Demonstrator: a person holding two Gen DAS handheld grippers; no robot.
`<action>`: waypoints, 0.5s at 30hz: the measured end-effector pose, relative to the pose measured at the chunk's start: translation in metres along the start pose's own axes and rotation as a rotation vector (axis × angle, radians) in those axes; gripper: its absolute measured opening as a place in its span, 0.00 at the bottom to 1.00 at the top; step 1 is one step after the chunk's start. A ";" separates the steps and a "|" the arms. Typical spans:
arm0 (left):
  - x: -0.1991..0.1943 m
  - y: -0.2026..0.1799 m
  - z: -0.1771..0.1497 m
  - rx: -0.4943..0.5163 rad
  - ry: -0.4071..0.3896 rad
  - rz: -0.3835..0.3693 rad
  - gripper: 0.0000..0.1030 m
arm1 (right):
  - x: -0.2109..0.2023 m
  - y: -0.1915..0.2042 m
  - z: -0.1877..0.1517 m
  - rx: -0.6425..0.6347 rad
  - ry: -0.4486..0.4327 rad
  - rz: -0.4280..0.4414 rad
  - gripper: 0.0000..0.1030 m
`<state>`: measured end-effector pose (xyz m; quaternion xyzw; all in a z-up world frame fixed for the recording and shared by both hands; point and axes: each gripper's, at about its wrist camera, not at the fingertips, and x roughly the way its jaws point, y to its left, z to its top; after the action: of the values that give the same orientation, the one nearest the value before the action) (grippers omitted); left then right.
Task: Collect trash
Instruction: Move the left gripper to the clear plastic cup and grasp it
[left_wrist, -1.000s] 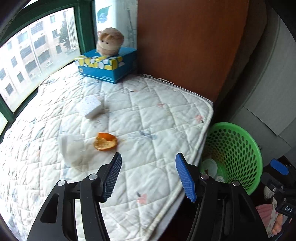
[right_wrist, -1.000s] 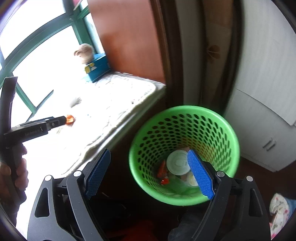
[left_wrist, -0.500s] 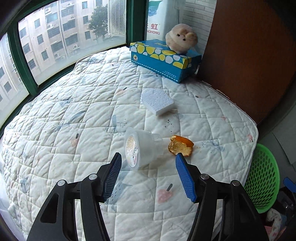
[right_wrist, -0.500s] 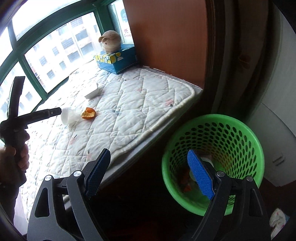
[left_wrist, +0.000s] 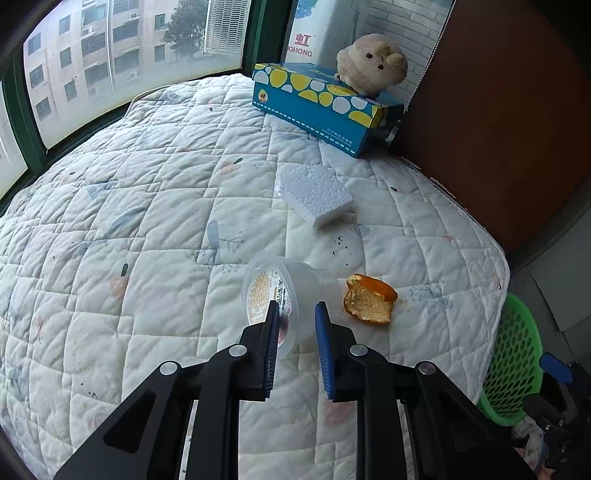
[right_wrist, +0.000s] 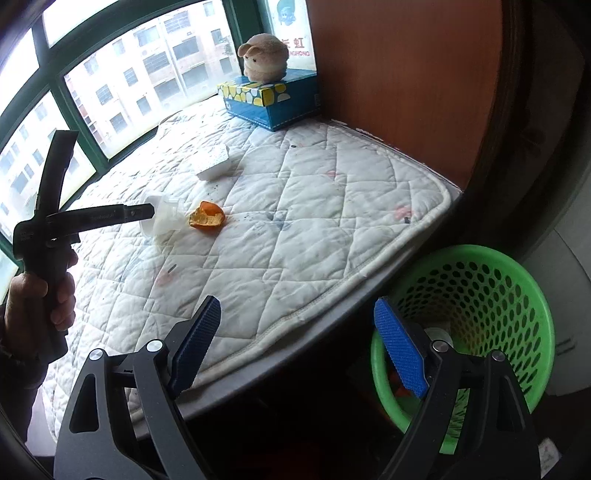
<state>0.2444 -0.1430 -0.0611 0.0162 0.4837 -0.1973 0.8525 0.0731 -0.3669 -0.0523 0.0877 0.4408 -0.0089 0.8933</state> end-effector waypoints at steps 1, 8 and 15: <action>-0.001 0.001 0.000 0.000 -0.002 -0.006 0.17 | 0.004 0.003 0.002 -0.007 0.005 0.003 0.82; -0.016 0.013 0.004 -0.004 -0.028 -0.023 0.12 | 0.031 0.034 0.018 -0.079 0.029 0.037 0.82; -0.039 0.032 0.010 -0.008 -0.067 -0.022 0.10 | 0.071 0.071 0.038 -0.136 0.055 0.107 0.75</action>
<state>0.2459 -0.1035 -0.0281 0.0007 0.4560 -0.2053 0.8660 0.1530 -0.2989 -0.0751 0.0504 0.4595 0.0713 0.8839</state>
